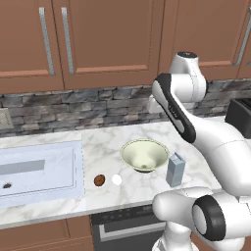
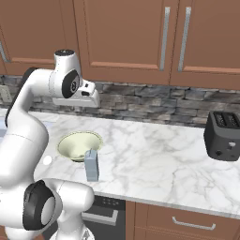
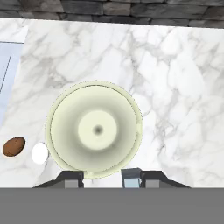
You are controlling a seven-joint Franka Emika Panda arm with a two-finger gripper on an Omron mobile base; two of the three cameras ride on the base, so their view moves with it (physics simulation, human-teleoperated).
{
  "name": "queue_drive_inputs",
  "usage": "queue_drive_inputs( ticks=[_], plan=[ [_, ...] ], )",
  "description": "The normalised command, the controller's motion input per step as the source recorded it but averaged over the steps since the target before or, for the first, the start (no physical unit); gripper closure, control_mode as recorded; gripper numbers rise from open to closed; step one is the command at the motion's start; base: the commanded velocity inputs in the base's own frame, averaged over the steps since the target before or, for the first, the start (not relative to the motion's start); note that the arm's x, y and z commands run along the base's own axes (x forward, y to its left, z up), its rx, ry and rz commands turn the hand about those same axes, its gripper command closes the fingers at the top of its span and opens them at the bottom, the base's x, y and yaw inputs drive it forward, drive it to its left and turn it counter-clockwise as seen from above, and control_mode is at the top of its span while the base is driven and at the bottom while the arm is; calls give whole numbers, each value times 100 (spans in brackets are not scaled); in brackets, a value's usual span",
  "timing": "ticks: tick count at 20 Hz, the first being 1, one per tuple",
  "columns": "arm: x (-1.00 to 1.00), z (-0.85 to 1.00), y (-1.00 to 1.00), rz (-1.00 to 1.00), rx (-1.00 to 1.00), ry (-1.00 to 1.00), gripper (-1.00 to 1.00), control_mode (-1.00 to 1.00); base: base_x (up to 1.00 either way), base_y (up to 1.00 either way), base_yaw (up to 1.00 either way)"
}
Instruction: Gather the eggs and milk located in the vicinity of the sink area and place them right next to the bowl.
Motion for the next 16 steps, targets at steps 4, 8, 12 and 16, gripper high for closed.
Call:
queue_drive_inputs(
  ticks=[4,8,12,16],
  plan=[
    [-2,-2,0,0,0,1,-100,-100,0,0,0],
    [-13,-13,0,0,0,0,-100,-100,0,0,0],
    [-12,-17,-1,0,0,0,-100,-100,0,0,0],
    [-8,-14,-9,0,0,0,-100,-100,0,0,0]
  ],
)
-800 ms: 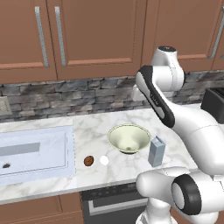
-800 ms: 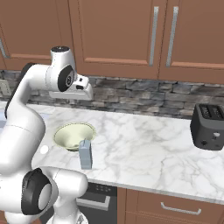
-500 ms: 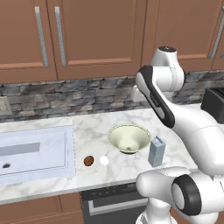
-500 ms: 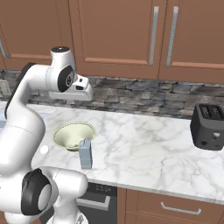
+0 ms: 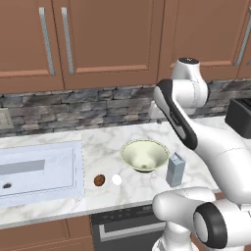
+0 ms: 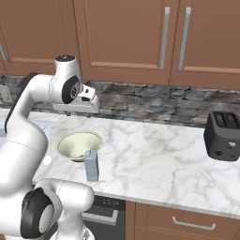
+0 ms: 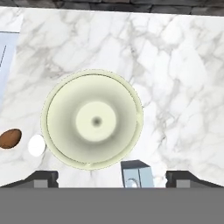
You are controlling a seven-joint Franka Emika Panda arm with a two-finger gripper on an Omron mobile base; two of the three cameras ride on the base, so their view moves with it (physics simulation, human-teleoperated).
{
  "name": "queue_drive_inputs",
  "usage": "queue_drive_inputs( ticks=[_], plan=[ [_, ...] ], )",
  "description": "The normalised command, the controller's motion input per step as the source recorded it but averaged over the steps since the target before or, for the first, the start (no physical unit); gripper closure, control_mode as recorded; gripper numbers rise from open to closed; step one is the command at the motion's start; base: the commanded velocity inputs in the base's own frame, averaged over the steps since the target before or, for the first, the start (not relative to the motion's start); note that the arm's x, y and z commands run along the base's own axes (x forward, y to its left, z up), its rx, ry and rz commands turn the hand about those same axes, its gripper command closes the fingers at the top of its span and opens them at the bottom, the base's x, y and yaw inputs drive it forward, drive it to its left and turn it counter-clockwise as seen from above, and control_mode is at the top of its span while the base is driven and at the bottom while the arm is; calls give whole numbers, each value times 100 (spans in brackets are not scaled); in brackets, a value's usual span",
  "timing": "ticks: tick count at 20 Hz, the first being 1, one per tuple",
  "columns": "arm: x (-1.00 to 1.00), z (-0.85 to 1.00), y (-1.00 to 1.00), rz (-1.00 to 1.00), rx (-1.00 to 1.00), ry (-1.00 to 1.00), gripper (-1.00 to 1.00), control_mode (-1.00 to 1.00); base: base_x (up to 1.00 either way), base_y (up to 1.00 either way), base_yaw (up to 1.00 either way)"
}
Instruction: Gather the eggs and milk located in the vicinity of the sink area and place them right next to the bowl.
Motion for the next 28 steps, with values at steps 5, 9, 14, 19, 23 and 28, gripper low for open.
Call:
queue_drive_inputs(
  ticks=[5,9,14,19,23,28],
  plan=[
    [-8,-12,-14,0,0,0,-100,-100,0,0,0],
    [-8,-7,-8,0,0,0,-100,-100,0,0,0],
    [-3,-5,-4,0,0,0,-100,-100,0,0,0],
    [0,-12,-12,2,0,0,-100,-100,0,0,0],
    [0,-12,-21,2,0,0,-100,-100,0,0,0],
    [-5,-16,-25,0,1,0,-100,-100,0,0,0]
  ],
)
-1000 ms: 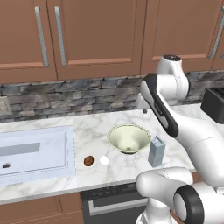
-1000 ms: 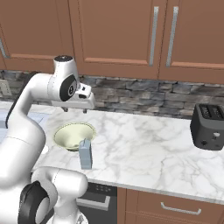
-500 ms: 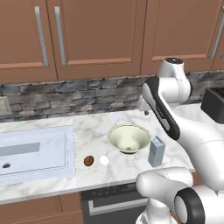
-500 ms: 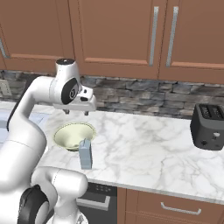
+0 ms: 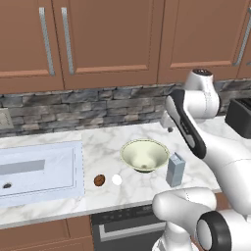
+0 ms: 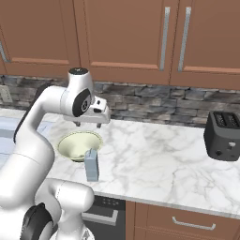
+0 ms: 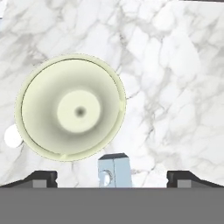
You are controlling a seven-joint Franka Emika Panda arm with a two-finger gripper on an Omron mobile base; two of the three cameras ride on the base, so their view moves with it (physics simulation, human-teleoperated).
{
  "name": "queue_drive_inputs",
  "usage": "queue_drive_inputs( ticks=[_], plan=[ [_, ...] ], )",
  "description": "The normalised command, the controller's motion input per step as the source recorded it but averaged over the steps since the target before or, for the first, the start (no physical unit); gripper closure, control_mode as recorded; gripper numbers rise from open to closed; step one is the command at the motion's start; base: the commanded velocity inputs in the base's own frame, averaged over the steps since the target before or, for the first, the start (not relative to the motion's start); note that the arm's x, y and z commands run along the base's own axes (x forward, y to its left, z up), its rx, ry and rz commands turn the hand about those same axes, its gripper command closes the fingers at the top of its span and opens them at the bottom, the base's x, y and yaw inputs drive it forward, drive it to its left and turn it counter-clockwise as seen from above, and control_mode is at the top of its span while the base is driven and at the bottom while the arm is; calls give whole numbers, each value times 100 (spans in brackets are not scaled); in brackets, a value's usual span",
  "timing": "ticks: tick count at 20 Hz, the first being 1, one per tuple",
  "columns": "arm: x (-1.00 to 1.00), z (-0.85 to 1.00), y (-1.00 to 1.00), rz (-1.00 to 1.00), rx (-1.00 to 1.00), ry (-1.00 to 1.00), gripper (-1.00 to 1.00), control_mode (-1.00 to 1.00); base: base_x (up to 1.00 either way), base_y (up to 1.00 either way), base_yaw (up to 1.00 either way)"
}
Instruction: Gather the eggs and milk located in the vicinity of the sink area and place them right next to the bowl.
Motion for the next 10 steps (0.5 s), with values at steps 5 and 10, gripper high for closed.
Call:
queue_drive_inputs(
  ticks=[5,10],
  plan=[
    [-2,-26,-12,0,0,0,-100,-100,0,0,0],
    [-1,-33,0,1,0,0,-100,-100,0,0,0]
  ],
)
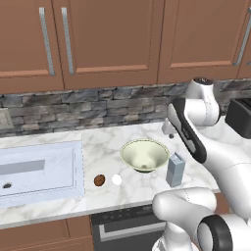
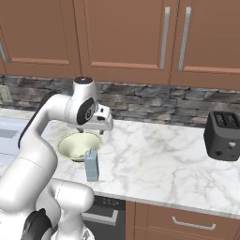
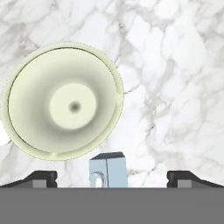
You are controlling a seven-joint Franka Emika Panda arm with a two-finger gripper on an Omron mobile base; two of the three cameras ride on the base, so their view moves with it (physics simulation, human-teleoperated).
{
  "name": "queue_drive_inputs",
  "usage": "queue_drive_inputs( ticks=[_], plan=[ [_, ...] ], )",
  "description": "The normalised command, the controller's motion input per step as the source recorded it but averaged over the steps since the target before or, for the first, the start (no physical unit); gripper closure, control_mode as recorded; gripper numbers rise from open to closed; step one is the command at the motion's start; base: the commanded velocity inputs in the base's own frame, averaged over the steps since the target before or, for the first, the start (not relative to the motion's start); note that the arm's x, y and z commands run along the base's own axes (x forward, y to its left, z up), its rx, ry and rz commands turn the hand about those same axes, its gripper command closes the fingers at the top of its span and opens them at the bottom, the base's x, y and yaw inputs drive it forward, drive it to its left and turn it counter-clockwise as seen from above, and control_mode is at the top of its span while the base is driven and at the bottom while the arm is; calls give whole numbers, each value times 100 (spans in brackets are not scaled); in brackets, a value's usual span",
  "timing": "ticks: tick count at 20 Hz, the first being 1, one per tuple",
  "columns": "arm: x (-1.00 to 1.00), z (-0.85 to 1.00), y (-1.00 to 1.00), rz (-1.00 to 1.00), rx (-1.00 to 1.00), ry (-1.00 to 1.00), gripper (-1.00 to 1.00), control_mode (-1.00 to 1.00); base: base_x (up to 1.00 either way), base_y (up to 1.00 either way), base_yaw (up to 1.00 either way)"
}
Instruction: Gather the eggs and milk located in the vicinity of the sink area and place them right next to the bowl.
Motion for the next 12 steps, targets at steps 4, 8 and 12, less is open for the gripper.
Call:
queue_drive_inputs(
  ticks=[4,8,12],
  plan=[
    [-3,-29,0,0,0,0,-100,-100,0,0,0],
    [-3,-24,0,0,0,0,-100,-100,0,0,0],
    [-1,-24,0,0,0,0,-100,-100,0,0,0]
  ],
)
